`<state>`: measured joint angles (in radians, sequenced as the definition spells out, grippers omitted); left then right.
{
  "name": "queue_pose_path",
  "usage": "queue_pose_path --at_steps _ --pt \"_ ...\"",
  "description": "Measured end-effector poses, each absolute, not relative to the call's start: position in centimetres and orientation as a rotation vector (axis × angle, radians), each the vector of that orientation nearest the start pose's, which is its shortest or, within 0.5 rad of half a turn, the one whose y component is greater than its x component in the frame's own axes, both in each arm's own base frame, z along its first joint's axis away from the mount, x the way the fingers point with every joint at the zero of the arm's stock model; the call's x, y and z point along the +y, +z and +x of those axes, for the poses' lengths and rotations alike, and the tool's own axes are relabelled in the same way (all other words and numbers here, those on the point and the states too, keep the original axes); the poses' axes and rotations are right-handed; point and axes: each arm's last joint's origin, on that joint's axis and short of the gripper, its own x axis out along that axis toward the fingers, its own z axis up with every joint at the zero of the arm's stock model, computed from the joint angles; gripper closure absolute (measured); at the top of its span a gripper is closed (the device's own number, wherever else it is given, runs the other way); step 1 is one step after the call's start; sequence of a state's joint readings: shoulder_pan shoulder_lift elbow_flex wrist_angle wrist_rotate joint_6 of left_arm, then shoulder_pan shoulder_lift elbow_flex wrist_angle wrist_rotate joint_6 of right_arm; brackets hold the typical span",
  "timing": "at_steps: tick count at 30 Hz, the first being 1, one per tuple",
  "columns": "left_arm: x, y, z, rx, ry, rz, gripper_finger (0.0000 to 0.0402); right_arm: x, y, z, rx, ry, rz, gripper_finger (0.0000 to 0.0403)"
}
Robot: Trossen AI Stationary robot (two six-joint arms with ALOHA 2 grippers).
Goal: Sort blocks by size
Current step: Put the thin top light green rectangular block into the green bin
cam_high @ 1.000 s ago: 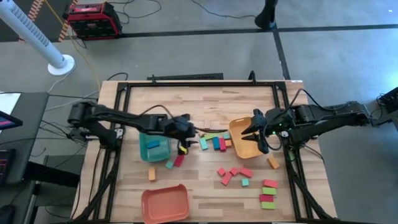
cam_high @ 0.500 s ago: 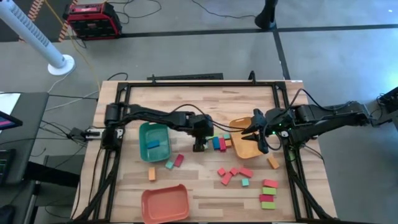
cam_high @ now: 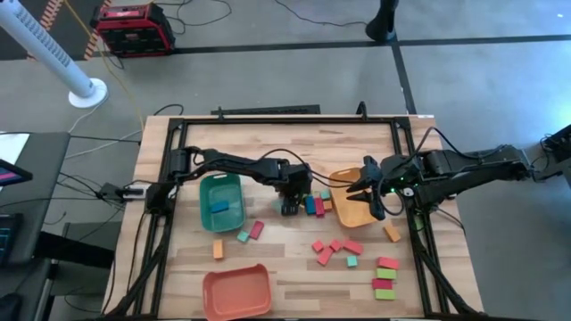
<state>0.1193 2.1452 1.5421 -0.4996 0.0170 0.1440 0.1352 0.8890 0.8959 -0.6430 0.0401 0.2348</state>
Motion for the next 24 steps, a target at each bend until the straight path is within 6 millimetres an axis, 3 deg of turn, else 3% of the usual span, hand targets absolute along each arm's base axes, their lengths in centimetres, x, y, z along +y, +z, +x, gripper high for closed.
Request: queue_pose_path --at_steps 12,24 --pt "4.8 14.6 44.3 1.083 0.016 0.05 0.0266 2.2 31.3 17.5 0.638 0.001 0.159 0.027" --pt "4.3 15.0 45.2 0.987 0.102 -0.01 0.0195 2.2 31.3 17.5 0.638 -0.001 0.16 0.027"
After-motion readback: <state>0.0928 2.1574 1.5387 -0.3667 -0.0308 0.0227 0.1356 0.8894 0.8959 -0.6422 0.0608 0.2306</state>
